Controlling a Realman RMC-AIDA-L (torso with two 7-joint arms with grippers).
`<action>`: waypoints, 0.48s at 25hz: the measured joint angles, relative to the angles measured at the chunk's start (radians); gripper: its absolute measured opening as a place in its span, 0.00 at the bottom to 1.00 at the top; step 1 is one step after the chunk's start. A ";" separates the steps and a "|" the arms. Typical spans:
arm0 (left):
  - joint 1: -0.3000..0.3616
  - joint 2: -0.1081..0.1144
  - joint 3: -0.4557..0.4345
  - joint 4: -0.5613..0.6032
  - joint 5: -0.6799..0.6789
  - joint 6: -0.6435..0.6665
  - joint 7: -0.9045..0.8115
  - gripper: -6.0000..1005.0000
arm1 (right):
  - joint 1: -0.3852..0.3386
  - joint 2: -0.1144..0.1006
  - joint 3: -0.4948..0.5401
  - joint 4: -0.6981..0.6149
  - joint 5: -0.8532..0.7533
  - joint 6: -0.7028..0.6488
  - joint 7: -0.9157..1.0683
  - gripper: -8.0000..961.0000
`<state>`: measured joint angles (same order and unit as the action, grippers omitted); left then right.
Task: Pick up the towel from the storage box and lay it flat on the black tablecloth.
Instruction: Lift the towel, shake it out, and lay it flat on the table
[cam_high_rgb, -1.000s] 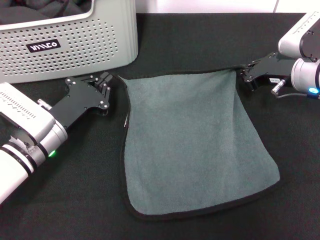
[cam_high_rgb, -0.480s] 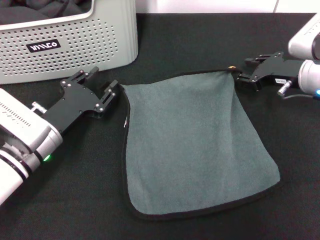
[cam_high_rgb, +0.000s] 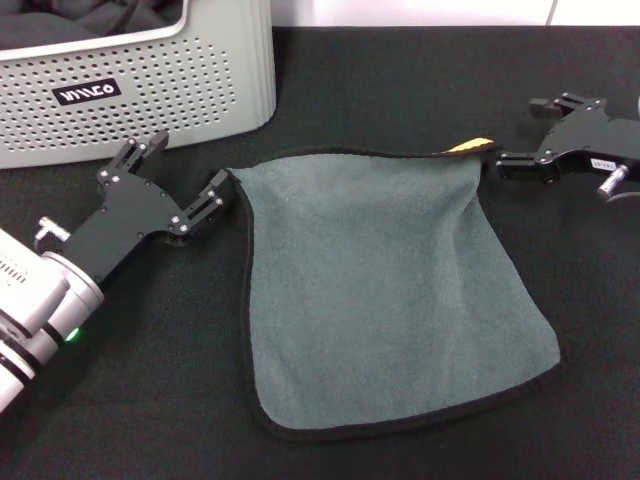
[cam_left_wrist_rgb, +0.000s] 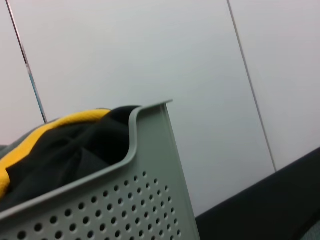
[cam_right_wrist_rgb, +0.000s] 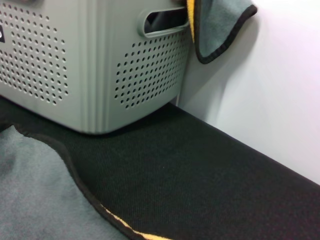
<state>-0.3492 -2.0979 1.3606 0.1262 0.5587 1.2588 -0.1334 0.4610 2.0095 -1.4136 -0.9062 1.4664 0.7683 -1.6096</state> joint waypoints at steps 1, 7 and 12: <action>0.003 0.000 0.000 0.003 0.000 0.004 0.000 0.76 | -0.001 0.000 0.003 -0.001 0.000 0.001 0.000 0.77; 0.012 -0.005 0.005 0.005 0.003 0.046 0.000 0.80 | 0.043 -0.011 0.023 0.034 -0.011 0.016 0.013 0.93; 0.017 -0.008 0.006 0.002 0.006 0.075 0.000 0.80 | 0.163 -0.022 0.033 0.132 -0.111 0.016 0.094 0.92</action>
<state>-0.3320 -2.1062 1.3665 0.1278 0.5646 1.3340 -0.1334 0.6235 1.9879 -1.3804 -0.7746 1.3558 0.7845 -1.5151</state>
